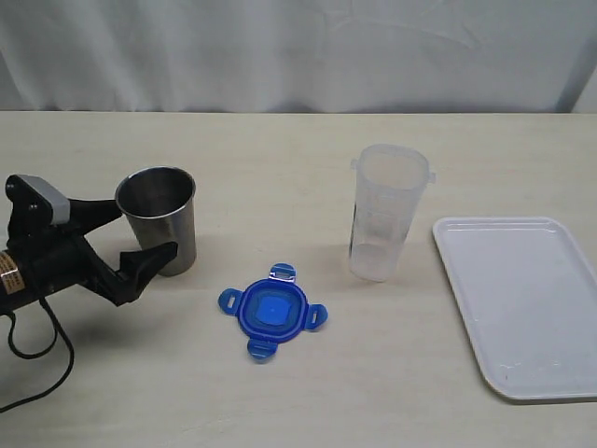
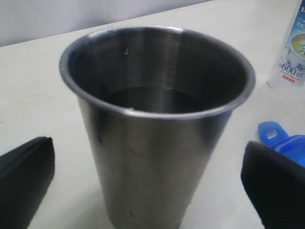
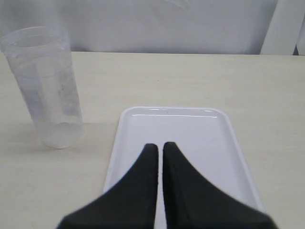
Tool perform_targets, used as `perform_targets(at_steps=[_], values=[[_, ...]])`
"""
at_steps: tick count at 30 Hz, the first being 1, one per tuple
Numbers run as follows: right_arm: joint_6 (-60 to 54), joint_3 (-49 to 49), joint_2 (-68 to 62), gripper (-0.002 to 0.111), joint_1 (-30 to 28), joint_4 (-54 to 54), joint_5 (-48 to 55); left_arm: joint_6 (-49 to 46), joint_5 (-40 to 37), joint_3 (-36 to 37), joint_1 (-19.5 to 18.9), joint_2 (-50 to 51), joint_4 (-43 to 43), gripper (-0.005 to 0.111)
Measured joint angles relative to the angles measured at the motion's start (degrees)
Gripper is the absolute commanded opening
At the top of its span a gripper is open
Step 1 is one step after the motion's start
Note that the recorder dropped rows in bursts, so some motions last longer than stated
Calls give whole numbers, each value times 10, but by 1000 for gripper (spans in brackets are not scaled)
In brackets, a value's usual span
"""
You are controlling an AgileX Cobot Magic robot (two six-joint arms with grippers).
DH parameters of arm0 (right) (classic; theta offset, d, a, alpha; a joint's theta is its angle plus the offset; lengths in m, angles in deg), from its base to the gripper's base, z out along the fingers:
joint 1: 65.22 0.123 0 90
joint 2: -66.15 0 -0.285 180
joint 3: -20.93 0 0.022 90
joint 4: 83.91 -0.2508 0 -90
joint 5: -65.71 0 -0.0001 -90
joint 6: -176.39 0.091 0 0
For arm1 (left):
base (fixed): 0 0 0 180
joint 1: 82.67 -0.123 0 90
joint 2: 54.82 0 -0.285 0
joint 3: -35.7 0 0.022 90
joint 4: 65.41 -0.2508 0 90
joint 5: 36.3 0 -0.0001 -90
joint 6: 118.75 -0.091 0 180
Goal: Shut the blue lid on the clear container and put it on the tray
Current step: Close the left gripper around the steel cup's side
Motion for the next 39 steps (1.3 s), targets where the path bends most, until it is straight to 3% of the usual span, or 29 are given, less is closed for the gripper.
perform_targets(at_steps=[19,29,39], values=[[0,0,0,4,0,0,0,56,0,-116,1,87,-72,102],[0,0,0,4,0,0,0,57,-23,-169,50,91,-74,102],[0,0,0,4,0,0,0,57,-35,-175,59,91,-66,102]])
